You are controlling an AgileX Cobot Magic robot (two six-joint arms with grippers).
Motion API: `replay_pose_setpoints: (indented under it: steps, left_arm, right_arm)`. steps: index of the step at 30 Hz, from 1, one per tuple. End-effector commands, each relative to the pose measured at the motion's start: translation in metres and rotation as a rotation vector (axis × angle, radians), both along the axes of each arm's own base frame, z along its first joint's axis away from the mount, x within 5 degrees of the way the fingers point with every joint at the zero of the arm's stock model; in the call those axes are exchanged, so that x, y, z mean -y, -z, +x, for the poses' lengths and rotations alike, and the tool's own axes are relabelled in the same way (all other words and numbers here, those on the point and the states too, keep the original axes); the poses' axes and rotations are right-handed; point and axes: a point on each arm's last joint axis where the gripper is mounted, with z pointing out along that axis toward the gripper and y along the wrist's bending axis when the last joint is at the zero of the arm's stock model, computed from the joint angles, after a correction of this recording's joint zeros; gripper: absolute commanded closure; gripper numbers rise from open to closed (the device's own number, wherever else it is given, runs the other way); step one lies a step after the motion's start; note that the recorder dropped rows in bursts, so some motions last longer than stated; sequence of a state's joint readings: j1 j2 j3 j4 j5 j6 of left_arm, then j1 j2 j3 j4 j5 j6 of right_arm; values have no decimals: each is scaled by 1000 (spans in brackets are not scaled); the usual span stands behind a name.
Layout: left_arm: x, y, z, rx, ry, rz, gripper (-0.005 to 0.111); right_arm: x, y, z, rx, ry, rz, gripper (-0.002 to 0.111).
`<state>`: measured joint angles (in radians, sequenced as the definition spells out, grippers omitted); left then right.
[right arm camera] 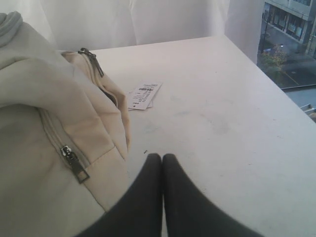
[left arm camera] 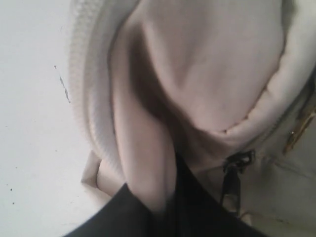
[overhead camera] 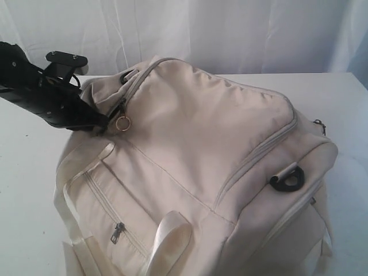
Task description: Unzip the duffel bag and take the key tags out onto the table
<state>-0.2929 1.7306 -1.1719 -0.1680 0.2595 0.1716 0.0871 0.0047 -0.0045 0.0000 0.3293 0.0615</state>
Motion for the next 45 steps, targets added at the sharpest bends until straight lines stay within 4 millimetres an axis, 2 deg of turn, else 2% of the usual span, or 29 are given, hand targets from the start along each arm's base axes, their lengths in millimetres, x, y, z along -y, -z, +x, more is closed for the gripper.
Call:
replay_pose_setpoints:
  steps: [1, 7, 28, 30, 31, 33, 35, 37, 40, 45]
  left_arm:
    - [-2, 0, -10, -94, 33, 23, 107]
    - [-8, -8, -18, -106, 85, 116, 107]
    - [-9, -9, -19, -107, 49, 82, 107]
    - [-8, -9, -20, -118, 46, 73, 107]
    - [-9, -8, -21, -139, 50, 77, 107]
    - [-9, -6, -26, -192, 54, 84, 107]
    - [-10, -5, -32, -257, 39, 84, 107]
    - [-12, -13, -38, -272, 49, 94, 107]
    - [-17, -43, -56, -230, 59, 84, 107]
    - [-24, -71, -86, -272, 81, 86, 107]
  right_arm:
    - [0, 0, 0, 9, 7, 4, 108]
    - [0, 0, 0, 9, 7, 4, 108]
    - [0, -1, 0, 28, 7, 5, 108]
    - [-2, -8, 1, 83, 26, 256, 108]
    - [-1, -19, 2, 194, 35, 369, 108]
    - [2, -37, 1, 386, 34, 441, 108]
    - [3, -43, 0, 443, 30, 532, 108]
    - [2, -38, 1, 383, 36, 562, 108]
    - [0, -27, 2, 264, 48, 548, 108]
    - [-1, -25, 2, 239, 39, 547, 108]
